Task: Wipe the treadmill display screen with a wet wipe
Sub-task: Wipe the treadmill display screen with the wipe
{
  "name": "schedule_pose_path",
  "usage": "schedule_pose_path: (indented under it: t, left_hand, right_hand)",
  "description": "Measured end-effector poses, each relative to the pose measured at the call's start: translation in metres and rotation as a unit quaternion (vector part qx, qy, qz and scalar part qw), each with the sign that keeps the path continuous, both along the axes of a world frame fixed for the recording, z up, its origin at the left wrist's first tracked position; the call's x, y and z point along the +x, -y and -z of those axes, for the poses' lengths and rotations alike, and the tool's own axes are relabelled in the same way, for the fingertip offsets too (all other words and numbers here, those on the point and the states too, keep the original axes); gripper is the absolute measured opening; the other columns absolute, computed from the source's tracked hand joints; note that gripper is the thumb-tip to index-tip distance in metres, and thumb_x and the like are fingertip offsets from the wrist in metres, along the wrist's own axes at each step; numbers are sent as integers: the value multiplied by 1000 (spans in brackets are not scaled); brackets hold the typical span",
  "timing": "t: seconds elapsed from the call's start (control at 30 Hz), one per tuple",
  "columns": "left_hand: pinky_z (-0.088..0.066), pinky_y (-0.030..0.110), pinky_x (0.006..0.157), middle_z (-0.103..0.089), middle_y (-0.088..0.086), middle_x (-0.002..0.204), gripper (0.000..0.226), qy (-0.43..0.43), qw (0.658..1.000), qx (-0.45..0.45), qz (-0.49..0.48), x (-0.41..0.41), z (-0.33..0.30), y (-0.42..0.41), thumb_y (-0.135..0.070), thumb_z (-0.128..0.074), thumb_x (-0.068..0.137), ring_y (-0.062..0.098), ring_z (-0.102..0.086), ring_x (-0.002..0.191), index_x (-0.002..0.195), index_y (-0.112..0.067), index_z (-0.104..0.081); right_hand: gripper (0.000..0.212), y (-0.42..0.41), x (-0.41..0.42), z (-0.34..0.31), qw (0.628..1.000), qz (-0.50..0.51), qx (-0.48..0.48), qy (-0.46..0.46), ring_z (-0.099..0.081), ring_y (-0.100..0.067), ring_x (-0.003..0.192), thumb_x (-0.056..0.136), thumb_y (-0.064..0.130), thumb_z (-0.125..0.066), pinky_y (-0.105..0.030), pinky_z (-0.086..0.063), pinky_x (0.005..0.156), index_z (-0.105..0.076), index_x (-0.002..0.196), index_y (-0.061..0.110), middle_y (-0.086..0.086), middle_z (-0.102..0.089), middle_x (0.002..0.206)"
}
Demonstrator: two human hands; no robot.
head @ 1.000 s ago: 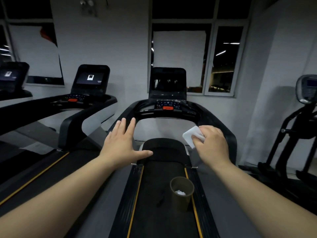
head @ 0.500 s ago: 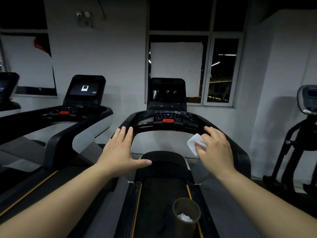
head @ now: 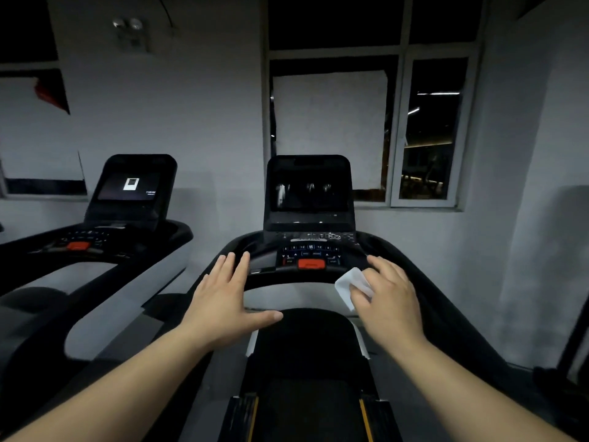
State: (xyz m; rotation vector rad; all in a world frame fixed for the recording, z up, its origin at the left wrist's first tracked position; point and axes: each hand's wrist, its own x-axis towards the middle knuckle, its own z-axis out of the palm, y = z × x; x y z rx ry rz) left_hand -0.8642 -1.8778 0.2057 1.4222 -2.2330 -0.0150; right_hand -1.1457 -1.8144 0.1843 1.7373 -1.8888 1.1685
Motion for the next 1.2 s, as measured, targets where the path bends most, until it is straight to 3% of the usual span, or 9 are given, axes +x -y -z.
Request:
schedule_pose_path:
  t: [0.4, 0.57, 1.2]
  left_hand:
    - [-3, 47, 127, 15, 3, 169, 132, 61, 998, 12, -4, -46, -135, 113, -94, -49, 65, 19, 19, 154, 159, -27, 14]
    - [0, 46, 127, 17, 2, 169, 135, 65, 998, 13, -5, -40, -147, 161, -99, -42, 58, 17, 20, 153, 159, -28, 16]
    - [0, 47, 126, 19, 3, 168, 132, 87, 995, -11, 49, -40, -167, 466, -94, -51, 66, 18, 20, 154, 158, -29, 19]
  right_hand:
    - [11, 116, -43, -124, 1000, -9, 21, -6, -50, -32, 132, 84, 14, -70, -49, -42, 109, -72, 93, 9, -10, -60, 140]
    - [12, 167, -34, -138, 999, -25, 14, -36, -51, -31, 133, 85, 16, -71, -48, -40, 109, -72, 96, 11, -10, -59, 142]
    - [6, 443, -26, -153, 997, 11, -12, -70, -47, -32, 137, 82, 10, -70, -52, -40, 110, -68, 88, 11, -12, -58, 143]
